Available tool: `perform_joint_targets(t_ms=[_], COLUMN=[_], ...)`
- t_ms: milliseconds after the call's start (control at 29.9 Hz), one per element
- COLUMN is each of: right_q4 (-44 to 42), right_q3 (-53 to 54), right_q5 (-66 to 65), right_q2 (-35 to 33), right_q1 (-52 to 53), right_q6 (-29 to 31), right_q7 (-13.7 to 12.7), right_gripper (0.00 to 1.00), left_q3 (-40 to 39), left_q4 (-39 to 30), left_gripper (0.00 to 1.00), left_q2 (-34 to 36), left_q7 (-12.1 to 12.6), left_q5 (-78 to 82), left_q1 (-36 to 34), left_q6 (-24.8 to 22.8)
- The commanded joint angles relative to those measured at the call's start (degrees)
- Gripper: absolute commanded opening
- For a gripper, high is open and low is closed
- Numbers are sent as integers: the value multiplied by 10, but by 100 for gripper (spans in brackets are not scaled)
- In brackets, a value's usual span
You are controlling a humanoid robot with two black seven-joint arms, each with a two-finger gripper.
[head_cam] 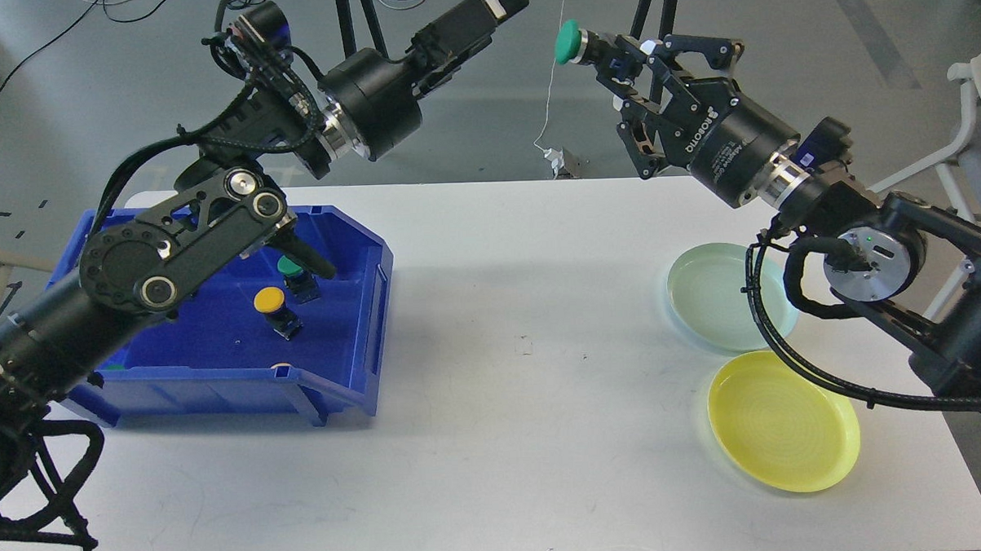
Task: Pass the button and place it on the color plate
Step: 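Pass the green button from the left gripper to the right gripper, then lower the green button onto the pale green plate and release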
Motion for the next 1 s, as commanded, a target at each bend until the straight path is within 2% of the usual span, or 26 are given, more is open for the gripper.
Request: perform_joint_targets(t_ms=[0,134,334,601,868,968], right_q4=[-19,-51,-136,-290,-320,-332], right_q3=[-12,-20,-53,-103,-106,-105], right_q5=[-15,-69,-77,-77,-76,-72], right_q2=[-46,-75,-75,-6,40,55], right_q1=[-29,-60,-90,-88,-90,-90], right_q6=[3,6,1,7,6,1], right_q7=[-5,-14,-71,-76,-80,-96], right_gripper=[18,18,18,18,21,27], left_q3=[-29,-38,-66,-66,-66,-66], left_q4=[35,99,155,159,159,159], left_gripper=[100,100,100,100,100,100], left_q2=[0,-3,-6,-3,-4,-4], left_q7=[1,0,3,3,4,5], left_q5=[-150,-274,-423,-433,-435,-435], left_q1=[9,9,6,3,2,3], left_q6=[-3,-5,-9,-10,-11,-11])
